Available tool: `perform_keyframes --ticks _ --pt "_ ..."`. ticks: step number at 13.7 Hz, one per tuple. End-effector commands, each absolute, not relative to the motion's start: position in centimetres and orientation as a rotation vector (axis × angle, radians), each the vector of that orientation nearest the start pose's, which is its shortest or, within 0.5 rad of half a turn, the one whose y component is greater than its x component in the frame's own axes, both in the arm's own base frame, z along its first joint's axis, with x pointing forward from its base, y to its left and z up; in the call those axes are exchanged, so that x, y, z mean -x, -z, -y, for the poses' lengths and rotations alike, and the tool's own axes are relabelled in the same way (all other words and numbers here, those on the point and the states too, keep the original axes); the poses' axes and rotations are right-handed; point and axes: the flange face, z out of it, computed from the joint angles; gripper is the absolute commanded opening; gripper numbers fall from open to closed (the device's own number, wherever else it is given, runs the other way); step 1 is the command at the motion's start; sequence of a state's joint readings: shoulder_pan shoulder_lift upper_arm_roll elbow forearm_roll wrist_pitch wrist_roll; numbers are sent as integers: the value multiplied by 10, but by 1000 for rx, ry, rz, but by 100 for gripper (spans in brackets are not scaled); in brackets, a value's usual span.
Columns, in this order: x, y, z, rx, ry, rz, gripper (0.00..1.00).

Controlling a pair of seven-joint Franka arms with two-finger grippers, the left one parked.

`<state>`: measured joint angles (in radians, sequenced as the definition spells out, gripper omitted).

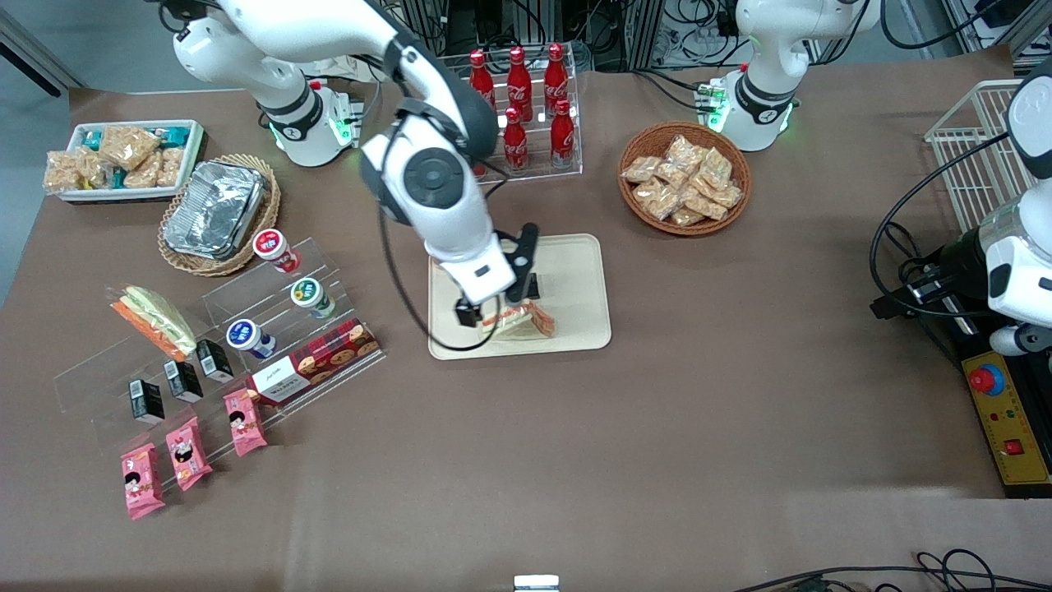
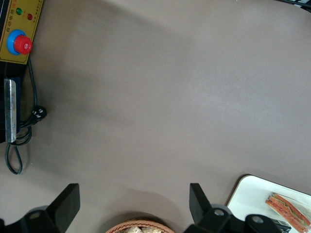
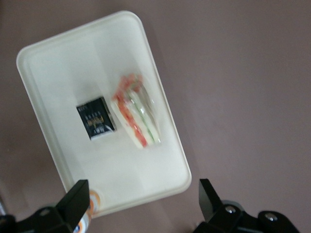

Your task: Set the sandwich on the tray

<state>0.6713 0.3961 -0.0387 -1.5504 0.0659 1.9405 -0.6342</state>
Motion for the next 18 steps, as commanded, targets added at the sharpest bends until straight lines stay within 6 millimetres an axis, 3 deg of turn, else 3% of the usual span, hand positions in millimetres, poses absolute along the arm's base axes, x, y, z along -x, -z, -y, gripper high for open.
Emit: perform_keyframes --ticks 1,3,6,10,12,13,16,18 --pt "-567 -443 -331 2581 -66 1640 100" --pt "-586 -451 -278 2658 -113 1498 100" --pt "-601 -480 -203 2761 -119 1283 100" --pt "-599 -517 -131 2960 -133 889 100" --pt "-603 -530 -79 3003 -103 733 100" --pt "-602 -539 -59 3042 -83 570 100" --pt "-592 -556 -27 3157 -117 42 100" --pt "-588 -561 -18 3210 -112 -56 100"
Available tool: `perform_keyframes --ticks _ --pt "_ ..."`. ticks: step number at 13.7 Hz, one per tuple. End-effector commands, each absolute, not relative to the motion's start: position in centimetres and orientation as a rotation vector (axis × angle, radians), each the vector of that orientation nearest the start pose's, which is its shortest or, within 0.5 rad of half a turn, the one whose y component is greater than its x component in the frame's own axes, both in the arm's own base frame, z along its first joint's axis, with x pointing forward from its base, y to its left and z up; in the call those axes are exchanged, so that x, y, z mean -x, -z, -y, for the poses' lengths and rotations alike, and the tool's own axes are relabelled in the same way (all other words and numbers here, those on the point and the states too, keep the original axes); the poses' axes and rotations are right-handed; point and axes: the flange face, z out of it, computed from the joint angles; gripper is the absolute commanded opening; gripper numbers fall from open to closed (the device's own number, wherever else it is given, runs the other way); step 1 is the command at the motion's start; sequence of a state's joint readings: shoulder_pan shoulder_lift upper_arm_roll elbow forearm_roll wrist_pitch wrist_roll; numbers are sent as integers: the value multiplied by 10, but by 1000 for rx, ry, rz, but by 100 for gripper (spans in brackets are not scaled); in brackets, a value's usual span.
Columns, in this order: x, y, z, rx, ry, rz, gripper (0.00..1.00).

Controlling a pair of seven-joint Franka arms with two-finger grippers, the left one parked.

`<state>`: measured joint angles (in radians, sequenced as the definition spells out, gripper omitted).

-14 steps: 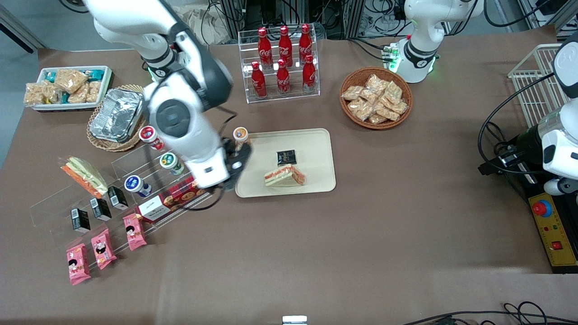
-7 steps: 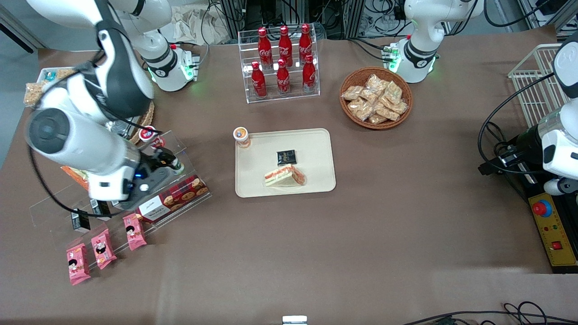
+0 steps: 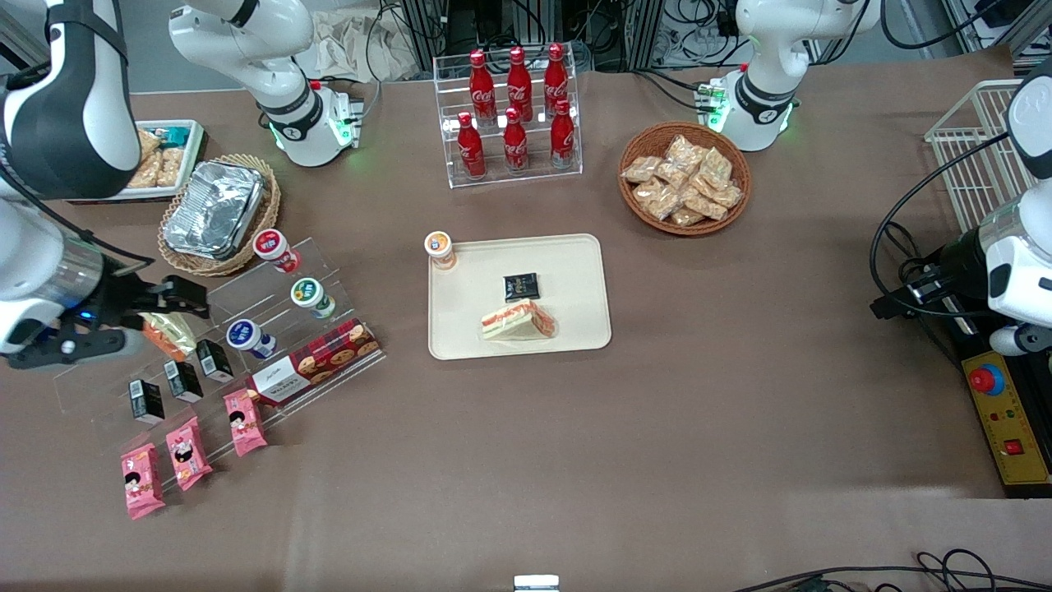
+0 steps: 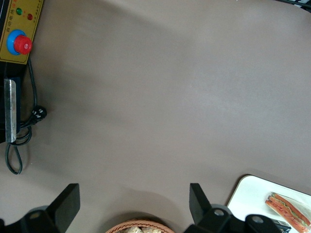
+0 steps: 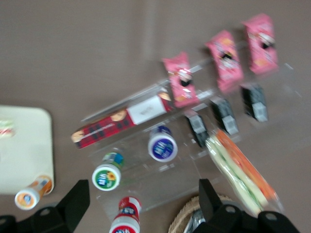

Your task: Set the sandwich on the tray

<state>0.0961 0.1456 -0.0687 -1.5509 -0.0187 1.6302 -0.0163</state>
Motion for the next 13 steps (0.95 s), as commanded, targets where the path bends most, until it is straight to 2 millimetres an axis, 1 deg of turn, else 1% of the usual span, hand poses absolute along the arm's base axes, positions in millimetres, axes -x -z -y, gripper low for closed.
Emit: perform_keyframes --ticks 1,3,4,6,7,9,10,12,13 --pt "-587 -564 -1 3207 -106 -103 100" --pt "-582 -570 29 3197 -104 -173 100" --pt "-575 -574 46 3194 -127 -160 100" --pt "-568 -582 86 3179 -89 -79 100" --pt "-565 -585 100 3158 -65 -97 100" --pt "-563 -585 102 3162 12 -104 100" --pt "-559 -587 102 3161 22 -111 100" --pt "-548 -594 101 3158 30 -116 100" --pt "-541 -594 100 3156 28 -114 100"
